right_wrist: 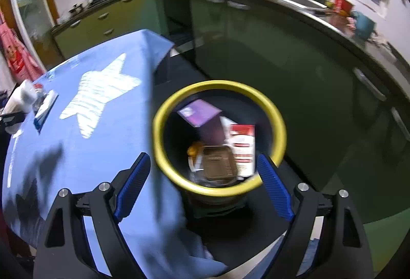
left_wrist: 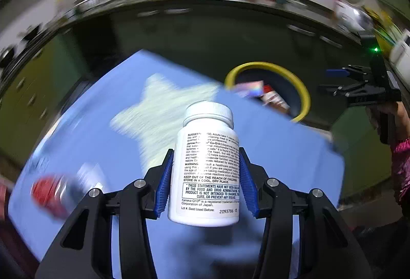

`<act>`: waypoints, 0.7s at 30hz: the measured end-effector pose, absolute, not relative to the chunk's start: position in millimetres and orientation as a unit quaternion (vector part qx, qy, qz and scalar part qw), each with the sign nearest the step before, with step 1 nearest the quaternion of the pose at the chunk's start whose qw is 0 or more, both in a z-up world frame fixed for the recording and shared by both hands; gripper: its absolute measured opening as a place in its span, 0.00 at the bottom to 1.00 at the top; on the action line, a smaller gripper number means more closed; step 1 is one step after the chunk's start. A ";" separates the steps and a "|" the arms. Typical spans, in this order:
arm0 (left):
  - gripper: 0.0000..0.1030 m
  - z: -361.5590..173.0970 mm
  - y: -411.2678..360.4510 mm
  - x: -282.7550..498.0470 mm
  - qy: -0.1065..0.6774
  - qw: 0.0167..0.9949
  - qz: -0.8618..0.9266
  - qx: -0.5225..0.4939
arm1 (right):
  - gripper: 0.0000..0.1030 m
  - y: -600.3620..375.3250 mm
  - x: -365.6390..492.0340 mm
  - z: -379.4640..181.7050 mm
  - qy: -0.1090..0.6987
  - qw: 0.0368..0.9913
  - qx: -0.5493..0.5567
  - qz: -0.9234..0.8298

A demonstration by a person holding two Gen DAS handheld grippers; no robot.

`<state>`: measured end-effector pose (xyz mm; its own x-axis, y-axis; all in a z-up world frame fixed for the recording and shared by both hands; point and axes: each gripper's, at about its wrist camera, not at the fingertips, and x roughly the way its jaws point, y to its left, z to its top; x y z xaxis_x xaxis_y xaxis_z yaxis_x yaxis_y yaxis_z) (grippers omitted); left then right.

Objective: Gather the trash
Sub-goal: 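Carry the pill bottle over the yellow bin and release it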

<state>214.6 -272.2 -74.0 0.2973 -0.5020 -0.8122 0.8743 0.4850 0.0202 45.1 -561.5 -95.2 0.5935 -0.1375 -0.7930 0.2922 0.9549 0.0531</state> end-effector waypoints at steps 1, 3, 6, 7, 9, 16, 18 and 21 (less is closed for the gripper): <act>0.46 -74.0 -292.0 212.4 0.386 0.762 -0.460 0.243 | 0.78 -568.0 38.6 -93.5 0.431 0.889 0.088 -0.130; 0.46 -76.3 -334.2 209.7 0.392 0.741 -0.489 0.243 | 0.78 -578.2 28.9 -91.9 0.428 0.888 0.087 -0.143; 0.46 -85.9 -392.6 207.0 0.398 0.715 -0.519 0.246 | 0.78 -596.2 12.1 -93.7 0.425 0.886 0.099 -0.156; 0.46 -89.4 -411.0 205.4 0.399 0.707 -0.528 0.249 | 0.78 -603.2 6.0 -95.0 0.424 0.885 0.104 -0.161; 0.47 -99.5 -445.0 202.9 0.405 0.695 -0.535 0.257 | 0.79 -612.2 -0.3 -97.3 0.423 0.884 0.111 -0.166; 0.60 -138.6 -518.3 194.3 0.404 0.683 -0.527 0.303 | 0.79 -633.0 -13.4 -109.8 0.425 0.878 0.133 -0.175; 0.60 -140.6 -519.5 196.6 0.406 0.687 -0.522 0.300 | 0.79 -631.7 -14.0 -111.2 0.425 0.878 0.134 -0.174; 0.61 -124.9 -495.1 203.1 0.408 0.702 -0.518 0.271 | 0.79 -627.7 -10.8 -110.9 0.424 0.880 0.133 -0.167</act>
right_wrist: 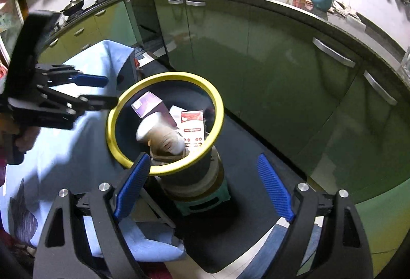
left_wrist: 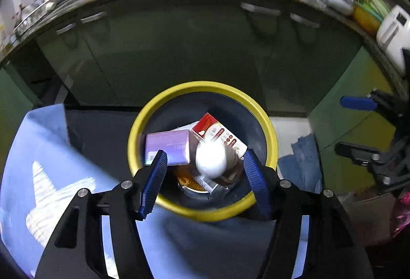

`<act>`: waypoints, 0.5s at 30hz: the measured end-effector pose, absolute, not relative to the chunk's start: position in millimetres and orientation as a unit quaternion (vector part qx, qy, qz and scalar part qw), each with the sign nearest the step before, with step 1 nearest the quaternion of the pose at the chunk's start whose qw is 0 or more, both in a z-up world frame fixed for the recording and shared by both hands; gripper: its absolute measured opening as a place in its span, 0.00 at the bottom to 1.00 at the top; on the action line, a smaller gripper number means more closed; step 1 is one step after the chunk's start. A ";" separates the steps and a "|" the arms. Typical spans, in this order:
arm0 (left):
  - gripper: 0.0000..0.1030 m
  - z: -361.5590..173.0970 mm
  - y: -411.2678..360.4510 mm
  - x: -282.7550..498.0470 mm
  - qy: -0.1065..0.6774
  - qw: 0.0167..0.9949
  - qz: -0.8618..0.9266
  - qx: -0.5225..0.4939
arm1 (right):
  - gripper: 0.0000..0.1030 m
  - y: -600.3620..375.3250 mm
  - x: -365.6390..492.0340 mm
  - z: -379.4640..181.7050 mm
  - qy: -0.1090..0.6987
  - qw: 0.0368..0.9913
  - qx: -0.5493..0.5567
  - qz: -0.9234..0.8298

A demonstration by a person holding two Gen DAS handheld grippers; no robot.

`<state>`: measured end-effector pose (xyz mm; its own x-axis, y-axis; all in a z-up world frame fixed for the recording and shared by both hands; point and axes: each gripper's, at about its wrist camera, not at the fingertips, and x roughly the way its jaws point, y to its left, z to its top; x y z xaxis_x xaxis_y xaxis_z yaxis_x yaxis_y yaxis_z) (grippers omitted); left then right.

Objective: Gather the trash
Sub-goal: 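Carry the pill bottle over the yellow bin and release it, then reach the right gripper to the white tube and grasp it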

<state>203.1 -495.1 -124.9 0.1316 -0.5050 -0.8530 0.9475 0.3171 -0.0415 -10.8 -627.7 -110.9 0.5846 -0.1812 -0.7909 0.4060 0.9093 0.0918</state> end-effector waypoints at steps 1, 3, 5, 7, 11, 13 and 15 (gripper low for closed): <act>0.63 -116.7 -483.1 204.1 0.403 0.711 -0.514 0.261 | 0.79 -625.6 -9.5 -110.8 0.424 0.881 0.131 -0.164; 0.69 -101.5 -453.5 207.4 0.391 0.731 -0.505 0.239 | 0.79 -619.8 -3.8 -110.0 0.425 0.882 0.128 -0.158; 0.72 -82.8 -406.9 211.0 0.376 0.761 -0.489 0.200 | 0.79 -611.7 3.9 -108.7 0.426 0.884 0.123 -0.149; 0.74 -71.5 -366.9 214.5 0.362 0.785 -0.472 0.174 | 0.79 -602.5 12.3 -107.0 0.428 0.885 0.116 -0.139; 0.81 -61.6 -267.8 219.0 0.333 0.845 -0.400 0.124 | 0.78 -573.2 36.4 -99.8 0.432 0.890 0.092 -0.113; 0.82 -64.0 -214.0 221.0 0.319 0.875 -0.348 0.108 | 0.78 -554.8 52.9 -95.4 0.435 0.892 0.079 -0.095; 0.83 -66.4 -169.0 222.8 0.313 0.896 -0.301 0.092 | 0.79 -535.2 68.5 -92.7 0.438 0.893 0.067 -0.076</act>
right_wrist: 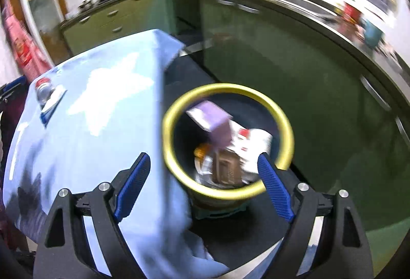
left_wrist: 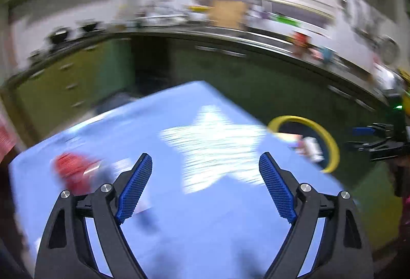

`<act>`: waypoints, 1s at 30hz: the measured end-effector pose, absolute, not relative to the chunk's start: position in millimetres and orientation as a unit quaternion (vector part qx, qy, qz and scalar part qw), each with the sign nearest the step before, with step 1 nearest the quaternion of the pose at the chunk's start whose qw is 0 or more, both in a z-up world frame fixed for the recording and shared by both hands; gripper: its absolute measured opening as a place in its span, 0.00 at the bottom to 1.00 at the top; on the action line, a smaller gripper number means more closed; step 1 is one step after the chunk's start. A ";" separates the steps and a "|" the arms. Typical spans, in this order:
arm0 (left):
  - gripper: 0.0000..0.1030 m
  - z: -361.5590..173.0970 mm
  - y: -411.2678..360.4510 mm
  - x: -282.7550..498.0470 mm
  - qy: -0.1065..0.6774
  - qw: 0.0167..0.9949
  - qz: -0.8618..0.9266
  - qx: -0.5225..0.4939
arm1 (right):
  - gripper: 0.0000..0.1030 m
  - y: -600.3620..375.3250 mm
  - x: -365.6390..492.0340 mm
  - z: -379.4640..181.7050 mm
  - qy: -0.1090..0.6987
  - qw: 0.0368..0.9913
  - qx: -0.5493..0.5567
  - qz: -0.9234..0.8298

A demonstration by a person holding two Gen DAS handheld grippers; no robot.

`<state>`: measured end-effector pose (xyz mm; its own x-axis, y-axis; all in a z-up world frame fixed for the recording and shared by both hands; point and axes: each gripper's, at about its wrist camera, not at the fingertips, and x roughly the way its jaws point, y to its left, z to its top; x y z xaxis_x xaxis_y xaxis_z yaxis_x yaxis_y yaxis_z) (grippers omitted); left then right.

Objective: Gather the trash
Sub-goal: 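Reach the right gripper to the white tube and grasp it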

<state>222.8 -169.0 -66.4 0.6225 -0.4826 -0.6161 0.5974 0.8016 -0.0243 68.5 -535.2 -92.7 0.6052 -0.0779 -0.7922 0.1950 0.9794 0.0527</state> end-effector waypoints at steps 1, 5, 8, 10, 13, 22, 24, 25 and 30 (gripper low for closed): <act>0.84 -68.1 -148.9 225.1 0.312 0.903 -0.283 0.082 | 0.79 -522.9 78.1 -91.3 0.439 0.894 0.059 -0.063; 0.87 -79.2 -65.3 237.4 0.296 0.937 -0.181 0.049 | 0.78 -470.4 117.8 -87.9 0.441 0.897 0.036 0.016; 0.87 -93.3 -26.6 246.8 0.286 0.950 -0.123 0.030 | 0.78 -420.6 153.9 -89.8 0.455 0.887 0.020 0.077; 0.87 -104.2 -3.4 253.9 0.288 0.953 -0.095 0.007 | 0.78 -389.7 174.3 -92.4 0.465 0.878 0.012 0.112; 0.87 -115.3 16.2 260.9 0.294 0.953 -0.074 -0.006 | 0.78 -336.5 208.8 -95.7 0.482 0.862 -0.002 0.156; 0.89 -122.7 20.8 258.2 0.297 0.953 -0.061 0.014 | 0.59 -259.2 280.2 -106.9 0.537 0.821 0.029 0.193; 0.89 -122.5 15.7 256.0 0.291 0.955 -0.051 0.031 | 0.57 -252.0 288.9 -114.3 0.551 0.811 0.034 0.193; 0.89 -122.7 13.8 256.1 0.291 0.955 -0.050 0.036 | 0.57 -248.6 291.6 -117.8 0.557 0.807 0.034 0.193; 0.89 -126.9 9.3 259.4 0.304 0.951 -0.044 0.043 | 0.57 -235.7 302.8 -134.4 0.577 0.796 0.025 0.181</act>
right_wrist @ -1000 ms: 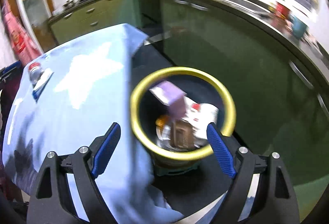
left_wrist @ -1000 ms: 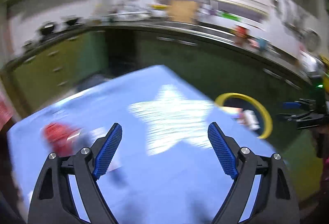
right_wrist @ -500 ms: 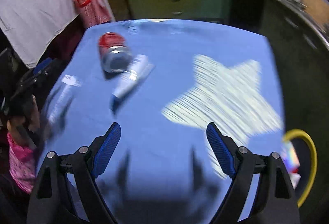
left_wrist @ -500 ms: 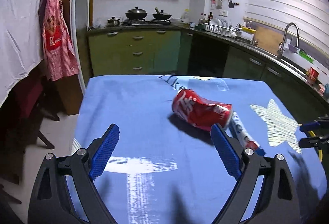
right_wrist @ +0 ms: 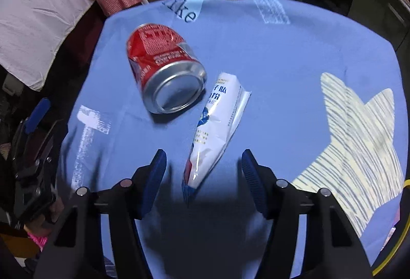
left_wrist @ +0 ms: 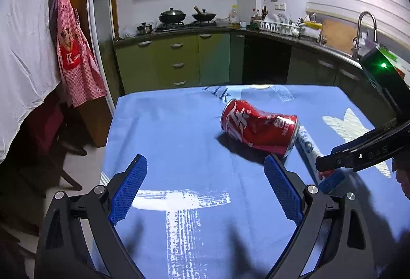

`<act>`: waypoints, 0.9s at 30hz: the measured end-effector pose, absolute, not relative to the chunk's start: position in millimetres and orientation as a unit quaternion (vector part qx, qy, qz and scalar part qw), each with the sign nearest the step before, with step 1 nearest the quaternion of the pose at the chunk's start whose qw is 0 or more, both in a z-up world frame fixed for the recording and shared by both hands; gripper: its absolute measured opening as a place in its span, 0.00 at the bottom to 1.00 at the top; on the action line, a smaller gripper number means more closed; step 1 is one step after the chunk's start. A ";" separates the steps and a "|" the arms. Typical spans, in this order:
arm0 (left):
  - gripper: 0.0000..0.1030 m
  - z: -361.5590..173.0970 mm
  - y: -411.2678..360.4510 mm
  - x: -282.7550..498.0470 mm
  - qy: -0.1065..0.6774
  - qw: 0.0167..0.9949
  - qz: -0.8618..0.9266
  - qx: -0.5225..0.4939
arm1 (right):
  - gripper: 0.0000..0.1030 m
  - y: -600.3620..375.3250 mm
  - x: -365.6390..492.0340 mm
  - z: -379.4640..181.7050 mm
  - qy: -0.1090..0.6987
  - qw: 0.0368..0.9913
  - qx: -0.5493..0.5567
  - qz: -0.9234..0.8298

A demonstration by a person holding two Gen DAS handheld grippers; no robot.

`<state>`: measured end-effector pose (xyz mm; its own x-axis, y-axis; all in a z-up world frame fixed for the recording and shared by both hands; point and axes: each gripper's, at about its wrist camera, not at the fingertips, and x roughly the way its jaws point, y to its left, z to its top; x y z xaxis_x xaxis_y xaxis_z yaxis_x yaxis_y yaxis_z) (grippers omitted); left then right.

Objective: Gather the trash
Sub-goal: 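Reach the right gripper to the white tube and grasp it, then lift the white tube off the table with the right gripper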

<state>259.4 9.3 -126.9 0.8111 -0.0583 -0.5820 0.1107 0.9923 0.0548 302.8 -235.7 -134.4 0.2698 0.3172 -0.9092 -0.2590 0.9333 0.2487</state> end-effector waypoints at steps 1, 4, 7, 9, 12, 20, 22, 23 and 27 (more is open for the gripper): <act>0.89 -127.7 9.3 259.9 0.306 0.950 -0.042 0.043 | 0.57 -233.3 305.2 -137.3 0.580 0.795 0.025 0.177; 0.89 -130.0 10.9 261.7 0.312 0.949 -0.038 0.038 | 0.56 -227.4 308.1 -142.6 0.583 0.794 0.019 0.171; 0.89 -131.3 13.5 262.6 0.315 0.948 -0.034 0.035 | 0.52 -219.2 312.0 -146.9 0.586 0.793 0.010 0.163; 0.89 -131.7 14.7 262.9 0.317 0.947 -0.035 0.032 | 0.50 -214.9 313.3 -148.0 0.588 0.793 -0.001 0.159; 0.89 -131.6 16.2 262.5 0.317 0.947 -0.035 0.029 | 0.40 -210.7 314.0 -147.1 0.587 0.796 -0.010 0.151; 0.89 -129.1 15.3 260.4 0.316 0.948 -0.038 0.027 | 0.27 -208.2 315.7 -148.5 0.584 0.798 -0.019 0.148; 0.89 -129.1 15.1 260.2 0.316 0.947 -0.038 0.027 | 0.26 -209.0 315.0 -148.6 0.584 0.798 -0.020 0.149; 0.89 -129.2 15.0 260.1 0.317 0.947 -0.038 0.027 | 0.26 -211.6 312.6 -148.0 0.584 0.798 -0.020 0.150; 0.89 -129.2 15.2 260.2 0.317 0.947 -0.038 0.027 | 0.24 -217.8 307.0 -146.7 0.583 0.798 -0.017 0.153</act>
<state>260.2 15.2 -129.2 0.7966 -0.0556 -0.6020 0.0901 0.9956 0.0272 307.0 -217.8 -146.7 0.2732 0.2238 -0.9356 -0.2633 0.9528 0.1511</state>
